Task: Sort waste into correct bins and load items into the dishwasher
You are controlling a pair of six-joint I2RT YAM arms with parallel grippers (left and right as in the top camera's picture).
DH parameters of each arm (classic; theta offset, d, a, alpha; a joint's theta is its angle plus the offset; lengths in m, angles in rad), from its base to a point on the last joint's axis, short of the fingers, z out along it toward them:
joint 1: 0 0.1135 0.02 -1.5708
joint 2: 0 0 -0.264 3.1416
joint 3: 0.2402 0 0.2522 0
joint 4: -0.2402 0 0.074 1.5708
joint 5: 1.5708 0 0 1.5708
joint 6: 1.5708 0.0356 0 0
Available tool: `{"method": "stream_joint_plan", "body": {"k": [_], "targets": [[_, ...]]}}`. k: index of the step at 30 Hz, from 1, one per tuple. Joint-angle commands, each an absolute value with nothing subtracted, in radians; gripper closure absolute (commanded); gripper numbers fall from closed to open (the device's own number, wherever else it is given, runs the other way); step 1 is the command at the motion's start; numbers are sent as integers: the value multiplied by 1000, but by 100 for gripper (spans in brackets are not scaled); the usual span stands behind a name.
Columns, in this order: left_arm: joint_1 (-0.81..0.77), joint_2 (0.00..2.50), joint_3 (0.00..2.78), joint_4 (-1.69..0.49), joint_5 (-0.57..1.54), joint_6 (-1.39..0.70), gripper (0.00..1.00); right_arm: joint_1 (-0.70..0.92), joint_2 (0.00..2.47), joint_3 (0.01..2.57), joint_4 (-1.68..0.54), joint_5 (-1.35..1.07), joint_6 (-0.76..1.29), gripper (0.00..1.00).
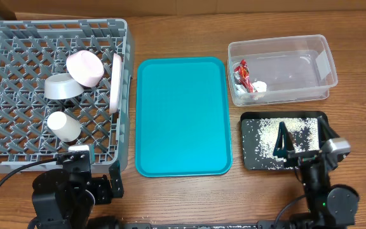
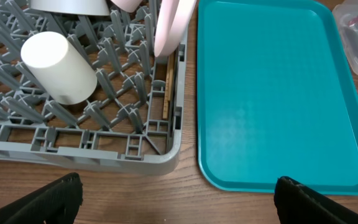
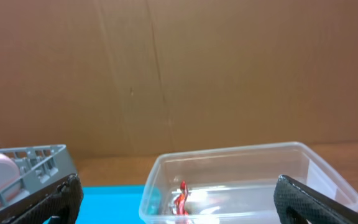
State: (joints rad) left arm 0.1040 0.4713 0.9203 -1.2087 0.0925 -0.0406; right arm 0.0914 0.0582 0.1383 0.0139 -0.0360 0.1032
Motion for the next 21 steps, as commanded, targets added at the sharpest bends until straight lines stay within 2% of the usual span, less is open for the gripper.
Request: {"method": "stream_joint_plan", "body": {"k": [1, 7, 21], "targets": [[97, 464, 918, -1207, 89, -14, 0, 83, 7, 64, 83, -30, 91, 0], [97, 464, 918, -1207, 89, -14, 0, 49, 2, 7, -37, -118, -66, 0], [97, 464, 918, -1207, 89, -14, 0, 19, 3, 8, -74, -110, -49, 0]]}}
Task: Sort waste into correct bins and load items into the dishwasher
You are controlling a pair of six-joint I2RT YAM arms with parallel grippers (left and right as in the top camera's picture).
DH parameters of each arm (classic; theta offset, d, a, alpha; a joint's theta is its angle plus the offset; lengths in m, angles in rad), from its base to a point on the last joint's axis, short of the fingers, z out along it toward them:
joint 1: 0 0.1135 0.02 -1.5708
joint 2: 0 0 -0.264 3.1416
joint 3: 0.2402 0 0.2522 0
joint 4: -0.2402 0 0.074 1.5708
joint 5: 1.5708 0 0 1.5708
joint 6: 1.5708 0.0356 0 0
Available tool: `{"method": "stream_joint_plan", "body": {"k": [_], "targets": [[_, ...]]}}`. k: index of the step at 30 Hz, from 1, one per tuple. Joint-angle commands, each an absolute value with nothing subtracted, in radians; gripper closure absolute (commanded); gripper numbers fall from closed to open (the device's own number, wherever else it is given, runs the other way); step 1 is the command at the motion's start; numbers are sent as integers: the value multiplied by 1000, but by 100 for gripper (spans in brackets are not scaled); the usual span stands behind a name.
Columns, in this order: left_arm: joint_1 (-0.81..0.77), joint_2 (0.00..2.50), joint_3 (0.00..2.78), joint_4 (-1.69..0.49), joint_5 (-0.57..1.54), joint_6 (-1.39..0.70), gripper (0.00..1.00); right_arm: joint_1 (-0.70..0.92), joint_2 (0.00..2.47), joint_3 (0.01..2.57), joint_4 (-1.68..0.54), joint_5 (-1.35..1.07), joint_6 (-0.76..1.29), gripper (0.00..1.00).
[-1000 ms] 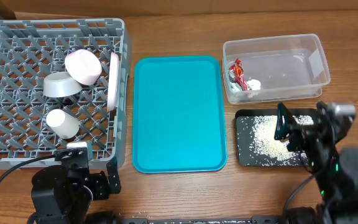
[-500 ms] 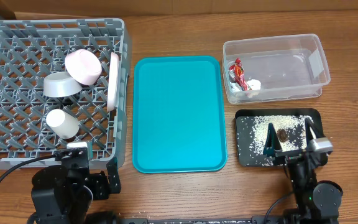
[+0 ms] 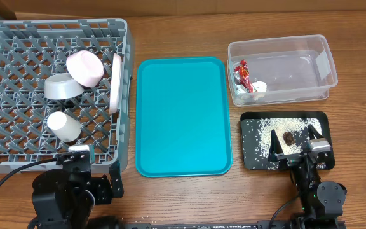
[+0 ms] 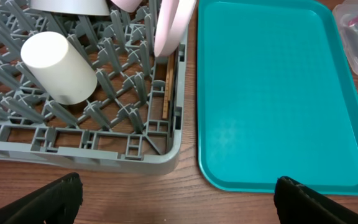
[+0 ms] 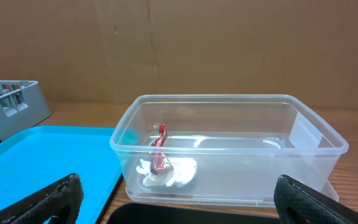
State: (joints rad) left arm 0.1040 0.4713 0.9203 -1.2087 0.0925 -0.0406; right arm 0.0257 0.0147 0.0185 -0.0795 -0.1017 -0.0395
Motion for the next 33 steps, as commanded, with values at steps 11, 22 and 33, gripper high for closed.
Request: {"method": "stream_joint_plan", "body": {"k": [11, 22, 33], "targets": [[97, 464, 918, -1207, 89, -14, 1, 19, 3, 8, -74, -110, -49, 0], [97, 464, 918, -1207, 89, -14, 0, 19, 3, 8, -74, -109, -49, 0], [73, 358, 772, -982, 79, 23, 0, 19, 3, 8, -74, -110, -49, 0]]}}
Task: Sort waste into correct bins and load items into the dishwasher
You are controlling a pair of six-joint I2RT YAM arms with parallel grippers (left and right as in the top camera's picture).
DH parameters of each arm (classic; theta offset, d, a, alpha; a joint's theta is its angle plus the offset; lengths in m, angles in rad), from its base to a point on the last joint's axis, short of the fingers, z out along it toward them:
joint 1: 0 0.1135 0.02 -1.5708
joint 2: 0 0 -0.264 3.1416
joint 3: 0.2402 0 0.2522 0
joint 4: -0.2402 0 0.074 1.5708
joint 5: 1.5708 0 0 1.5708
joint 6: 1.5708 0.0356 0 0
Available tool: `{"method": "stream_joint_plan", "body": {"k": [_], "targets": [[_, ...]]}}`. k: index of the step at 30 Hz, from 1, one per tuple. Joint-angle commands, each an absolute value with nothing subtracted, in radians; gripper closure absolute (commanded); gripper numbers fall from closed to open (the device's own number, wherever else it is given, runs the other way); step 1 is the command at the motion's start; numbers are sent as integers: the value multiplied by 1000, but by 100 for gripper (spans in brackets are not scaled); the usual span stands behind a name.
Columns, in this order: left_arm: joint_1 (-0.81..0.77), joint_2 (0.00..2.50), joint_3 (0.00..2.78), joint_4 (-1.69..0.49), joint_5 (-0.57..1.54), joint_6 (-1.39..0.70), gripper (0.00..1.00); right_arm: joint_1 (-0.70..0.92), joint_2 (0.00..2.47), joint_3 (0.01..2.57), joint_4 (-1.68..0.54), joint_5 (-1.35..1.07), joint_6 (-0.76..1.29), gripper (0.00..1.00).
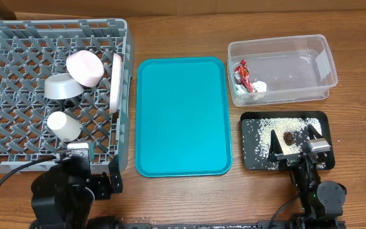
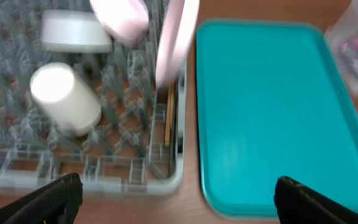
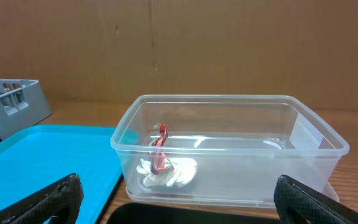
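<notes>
The grey dish rack (image 1: 18, 146) holds a pink bowl (image 1: 84, 67), a white bowl (image 1: 61, 86), a white cup (image 1: 63, 126) and an upright pink plate (image 1: 115, 83). Red and white wrappers (image 1: 243, 76) lie in the clear bin (image 1: 323, 63). Scattered rice and a brown bit (image 1: 288, 137) lie on the black tray (image 1: 243, 143). My left gripper (image 1: 93, 170) is open and empty at the rack's near right corner; its wrist view is blurred. At the black tray's near edge my right gripper (image 1: 295, 145) is also open and empty, facing the clear bin (image 3: 229, 149).
An empty teal tray (image 1: 183, 114) lies between the rack and the two right-hand containers. A cardboard wall stands behind the table in the right wrist view. Bare wood runs along the front edge.
My left gripper has shifted slightly; its wrist view is now blurred and takes in more of the rack. The right gripper and all objects are where they were.
At first my right gripper stood open over the black tray with its camera facing the cardboard wall. Later it sat nearer the front edge facing the clear bin, and the brown bit showed. The left gripper stayed open by the rack, shifting only now.
</notes>
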State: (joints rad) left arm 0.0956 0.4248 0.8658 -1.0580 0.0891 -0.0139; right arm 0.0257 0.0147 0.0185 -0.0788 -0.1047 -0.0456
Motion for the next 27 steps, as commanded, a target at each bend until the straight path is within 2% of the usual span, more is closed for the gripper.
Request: {"method": "stream_joint_plan", "body": {"k": [1, 10, 15, 16, 21, 27], "targets": [[62, 327, 718, -923, 80, 22, 0, 19, 3, 8, -74, -109, -49, 0], [5, 36, 194, -272, 131, -8, 0, 19, 3, 8, -74, -110, -49, 0], [5, 3, 23, 49, 102, -7, 0, 19, 3, 8, -74, -110, -49, 0], [5, 4, 1, 77, 101, -7, 0, 19, 3, 8, -74, -109, -49, 0], [5, 6, 6, -72, 91, -7, 0, 19, 3, 8, -74, -109, -49, 0], [5, 12, 6, -71, 86, -7, 0, 19, 3, 8, -74, -110, -49, 0]]}}
